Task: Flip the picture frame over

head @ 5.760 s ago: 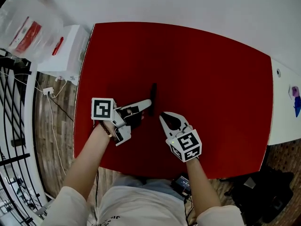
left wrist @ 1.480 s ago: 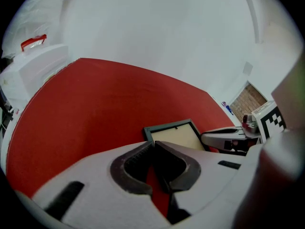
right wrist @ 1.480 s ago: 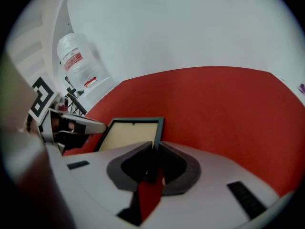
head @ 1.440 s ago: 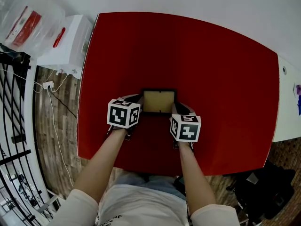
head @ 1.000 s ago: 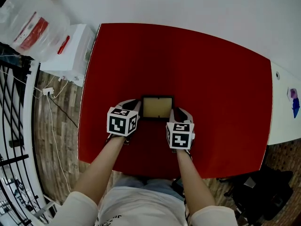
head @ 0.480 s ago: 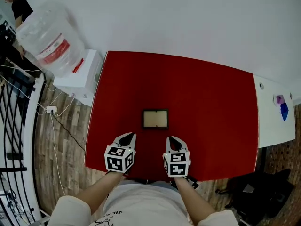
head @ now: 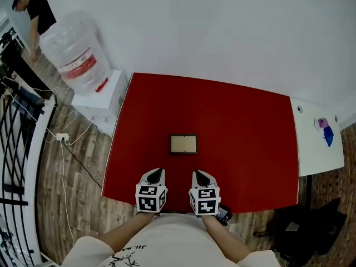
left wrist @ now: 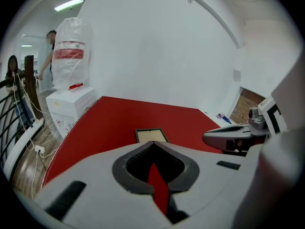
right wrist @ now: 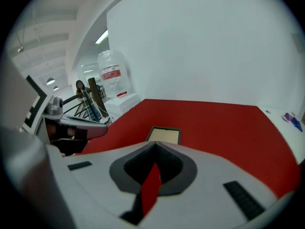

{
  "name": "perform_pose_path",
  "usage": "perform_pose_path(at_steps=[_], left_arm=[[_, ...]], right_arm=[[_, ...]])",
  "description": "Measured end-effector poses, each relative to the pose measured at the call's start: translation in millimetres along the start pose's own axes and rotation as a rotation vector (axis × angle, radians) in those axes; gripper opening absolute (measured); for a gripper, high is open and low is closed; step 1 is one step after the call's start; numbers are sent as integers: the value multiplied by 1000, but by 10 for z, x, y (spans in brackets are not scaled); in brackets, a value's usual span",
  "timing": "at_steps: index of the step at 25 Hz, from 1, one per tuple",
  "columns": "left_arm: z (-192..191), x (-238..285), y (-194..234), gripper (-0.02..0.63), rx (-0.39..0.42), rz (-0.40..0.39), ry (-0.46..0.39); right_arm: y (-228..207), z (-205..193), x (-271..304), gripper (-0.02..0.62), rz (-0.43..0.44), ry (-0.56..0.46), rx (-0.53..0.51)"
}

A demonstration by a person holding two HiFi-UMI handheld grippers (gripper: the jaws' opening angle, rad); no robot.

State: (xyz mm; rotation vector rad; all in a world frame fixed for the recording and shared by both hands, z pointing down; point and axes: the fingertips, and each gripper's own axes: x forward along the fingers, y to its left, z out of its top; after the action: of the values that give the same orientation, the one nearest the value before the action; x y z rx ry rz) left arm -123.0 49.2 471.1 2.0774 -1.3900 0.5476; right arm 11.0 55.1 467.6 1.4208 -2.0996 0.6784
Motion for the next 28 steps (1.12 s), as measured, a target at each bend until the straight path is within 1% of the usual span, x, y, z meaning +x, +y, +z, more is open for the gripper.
perform_pose_path(at_steps=[3, 6, 13, 28], left_arm=[[56, -11, -58, 6, 32, 8, -16], [52, -32, -132, 6, 19, -4, -15], [-20, -95, -153, 6, 33, -13, -7], [-112, -155, -212, 6, 25, -21, 5]], right_arm=[[49, -3, -3, 5, 4, -3, -11], [63, 11, -26, 5, 7, -10, -2], [122, 43, -81, 5, 7, -37, -14], [142, -77, -176, 4, 17, -20, -6]])
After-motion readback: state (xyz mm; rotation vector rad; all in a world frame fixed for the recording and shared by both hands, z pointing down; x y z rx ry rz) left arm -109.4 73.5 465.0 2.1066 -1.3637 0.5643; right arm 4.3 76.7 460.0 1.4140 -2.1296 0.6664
